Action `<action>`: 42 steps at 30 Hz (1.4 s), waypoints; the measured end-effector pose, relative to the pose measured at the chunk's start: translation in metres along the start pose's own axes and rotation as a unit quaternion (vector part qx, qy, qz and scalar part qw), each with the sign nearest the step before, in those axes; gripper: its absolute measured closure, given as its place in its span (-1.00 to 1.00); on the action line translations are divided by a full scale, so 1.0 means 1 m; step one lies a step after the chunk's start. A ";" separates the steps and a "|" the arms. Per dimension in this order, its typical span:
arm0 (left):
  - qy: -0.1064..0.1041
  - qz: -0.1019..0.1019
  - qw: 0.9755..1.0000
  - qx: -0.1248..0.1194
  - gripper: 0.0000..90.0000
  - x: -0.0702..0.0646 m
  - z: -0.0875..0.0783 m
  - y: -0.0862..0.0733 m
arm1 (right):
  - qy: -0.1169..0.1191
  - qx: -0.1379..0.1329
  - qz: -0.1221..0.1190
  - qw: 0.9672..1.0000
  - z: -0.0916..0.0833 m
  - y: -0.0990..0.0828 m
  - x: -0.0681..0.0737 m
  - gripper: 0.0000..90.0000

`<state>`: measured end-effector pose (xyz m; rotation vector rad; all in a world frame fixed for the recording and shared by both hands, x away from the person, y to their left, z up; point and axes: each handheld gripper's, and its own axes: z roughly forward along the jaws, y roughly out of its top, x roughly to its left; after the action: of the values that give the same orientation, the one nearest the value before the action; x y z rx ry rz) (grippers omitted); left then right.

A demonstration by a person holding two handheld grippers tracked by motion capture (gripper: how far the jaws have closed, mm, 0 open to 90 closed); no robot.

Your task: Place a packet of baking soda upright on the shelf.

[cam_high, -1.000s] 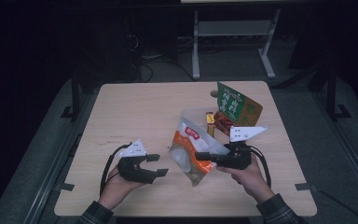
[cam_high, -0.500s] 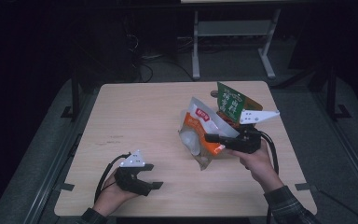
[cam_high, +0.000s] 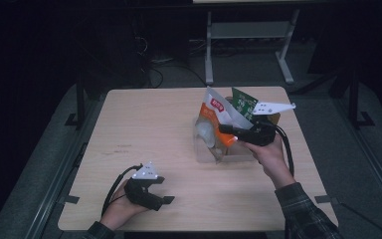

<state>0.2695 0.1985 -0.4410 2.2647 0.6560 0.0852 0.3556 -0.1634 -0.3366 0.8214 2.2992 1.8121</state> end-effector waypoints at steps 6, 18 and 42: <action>-0.004 -0.002 1.000 0.006 -0.54 0.000 0.002 0.000 | -0.013 0.003 -0.009 1.000 0.011 0.004 -0.008 1.00; -0.012 -0.002 1.000 0.013 -0.54 -0.002 0.005 0.000 | -0.036 0.023 -0.008 0.999 0.027 -0.001 -0.023 1.00; -0.020 -0.003 1.000 0.022 -0.56 -0.003 0.009 -0.001 | -0.061 0.082 -0.008 0.995 0.051 -0.015 -0.033 1.00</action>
<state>0.2687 0.1911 -0.4477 2.3012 0.6489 0.0224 0.3981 -0.1369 -0.3731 0.9068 2.3914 1.5367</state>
